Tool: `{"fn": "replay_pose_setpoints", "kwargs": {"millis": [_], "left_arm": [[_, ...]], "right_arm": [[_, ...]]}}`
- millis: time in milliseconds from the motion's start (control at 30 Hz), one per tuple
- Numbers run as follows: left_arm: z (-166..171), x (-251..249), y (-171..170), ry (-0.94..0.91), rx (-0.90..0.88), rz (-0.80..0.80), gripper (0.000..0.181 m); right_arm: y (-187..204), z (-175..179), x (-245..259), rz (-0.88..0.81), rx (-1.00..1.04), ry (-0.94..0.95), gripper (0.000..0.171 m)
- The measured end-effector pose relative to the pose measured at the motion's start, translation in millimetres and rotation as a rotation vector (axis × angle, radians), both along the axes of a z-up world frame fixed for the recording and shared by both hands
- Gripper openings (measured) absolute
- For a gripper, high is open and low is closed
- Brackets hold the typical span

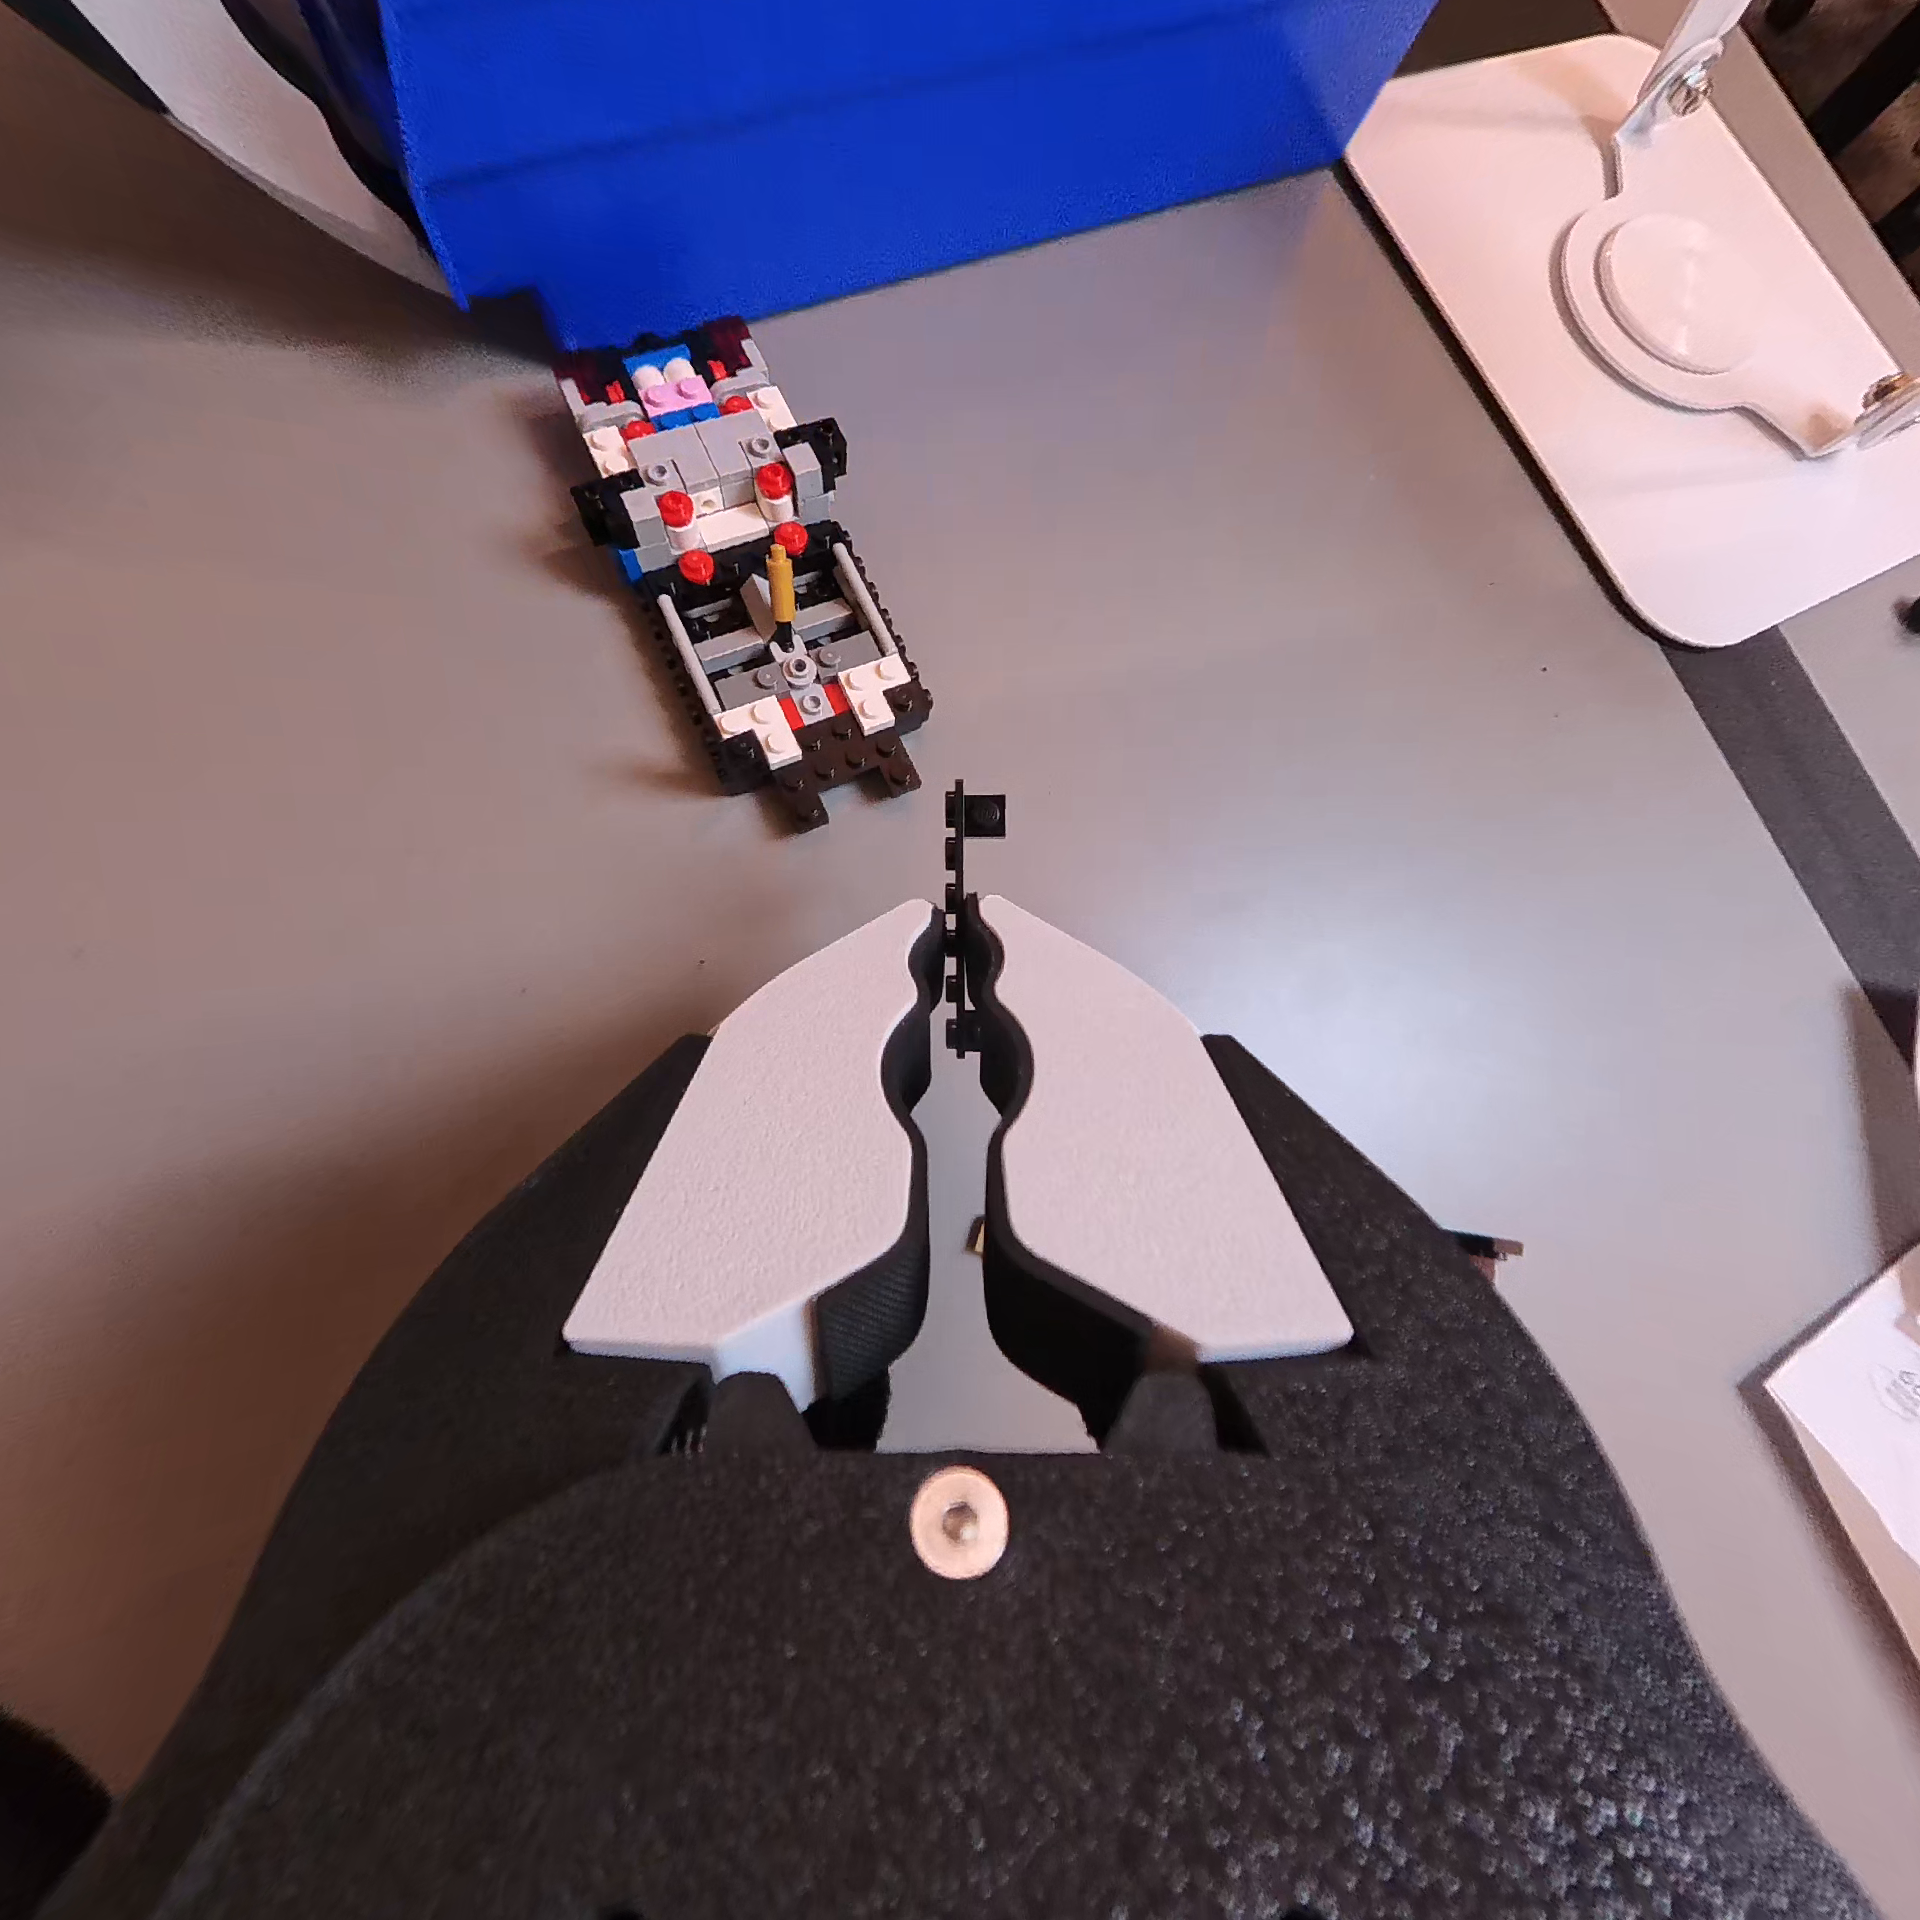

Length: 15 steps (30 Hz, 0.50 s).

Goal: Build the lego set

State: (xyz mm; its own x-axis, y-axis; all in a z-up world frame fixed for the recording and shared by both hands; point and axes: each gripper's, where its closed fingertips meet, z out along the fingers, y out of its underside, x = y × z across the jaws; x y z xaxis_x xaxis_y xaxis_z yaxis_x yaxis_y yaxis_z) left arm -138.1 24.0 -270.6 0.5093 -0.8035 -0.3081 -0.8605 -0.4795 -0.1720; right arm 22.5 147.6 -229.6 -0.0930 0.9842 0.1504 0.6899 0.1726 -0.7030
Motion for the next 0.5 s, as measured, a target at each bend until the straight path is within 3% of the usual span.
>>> {"fn": "replay_pose_setpoints", "kwargs": {"millis": [400,500], "left_arm": [[-1,-1,-4,-0.024,-0.015,0.05,0.024],[16,10,-14,-0.159,-0.03,0.009,0.05]], "right_arm": [[-3,2,4,0.004,-0.015,0.031,0.004],[-10,7,1,0.03,-0.018,0.06,0.004]]}}
